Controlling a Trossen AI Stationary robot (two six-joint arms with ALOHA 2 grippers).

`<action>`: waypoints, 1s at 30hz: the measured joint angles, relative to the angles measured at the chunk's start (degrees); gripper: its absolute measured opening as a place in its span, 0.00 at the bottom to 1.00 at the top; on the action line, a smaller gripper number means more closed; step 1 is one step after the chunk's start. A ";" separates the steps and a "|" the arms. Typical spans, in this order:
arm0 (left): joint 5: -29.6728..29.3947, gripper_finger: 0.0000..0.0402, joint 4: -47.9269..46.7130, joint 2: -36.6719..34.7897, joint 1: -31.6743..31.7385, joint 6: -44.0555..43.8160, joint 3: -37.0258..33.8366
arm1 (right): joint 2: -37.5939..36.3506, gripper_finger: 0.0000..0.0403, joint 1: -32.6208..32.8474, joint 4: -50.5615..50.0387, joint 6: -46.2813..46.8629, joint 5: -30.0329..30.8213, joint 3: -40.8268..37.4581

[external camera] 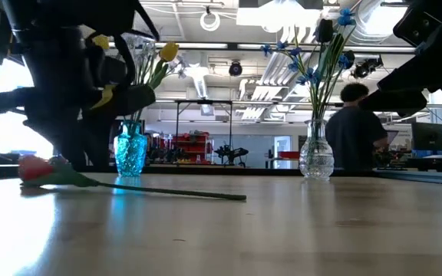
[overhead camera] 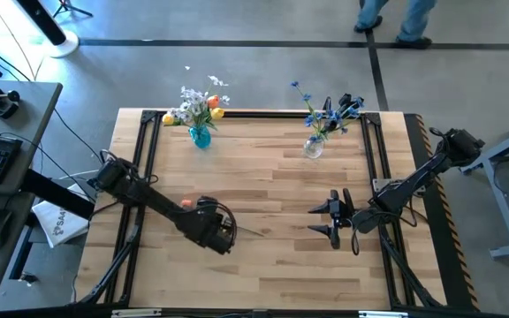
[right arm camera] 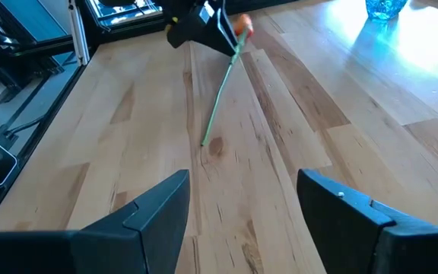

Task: Sort flowers into vase by color
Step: Put the orange flower into the blue vase

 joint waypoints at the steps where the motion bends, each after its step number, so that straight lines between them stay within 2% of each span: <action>1: -0.04 0.33 0.00 0.00 -0.52 -2.12 0.00 | 0.00 0.60 0.00 0.00 0.02 0.00 0.00; 8: 1.30 0.44 -0.50 0.26 -3.29 -14.88 0.00 | 0.00 0.60 0.00 -0.01 -0.48 0.00 0.00; 14: 1.15 0.44 -3.97 0.24 -3.40 -18.85 -0.65 | 0.00 0.60 0.00 -0.02 -0.55 0.00 0.00; 21: 0.63 0.44 -1.15 0.00 -1.28 -22.86 -8.30 | 0.00 0.60 0.00 -0.04 -0.59 0.00 0.00; 26: -3.53 0.44 -0.99 0.04 -0.21 -21.58 -9.90 | 0.00 0.60 0.00 -0.05 -0.60 -0.02 0.00; 30: -7.37 0.44 0.17 0.26 1.91 -11.46 -9.96 | 0.00 0.60 0.00 -0.02 -0.59 0.30 0.00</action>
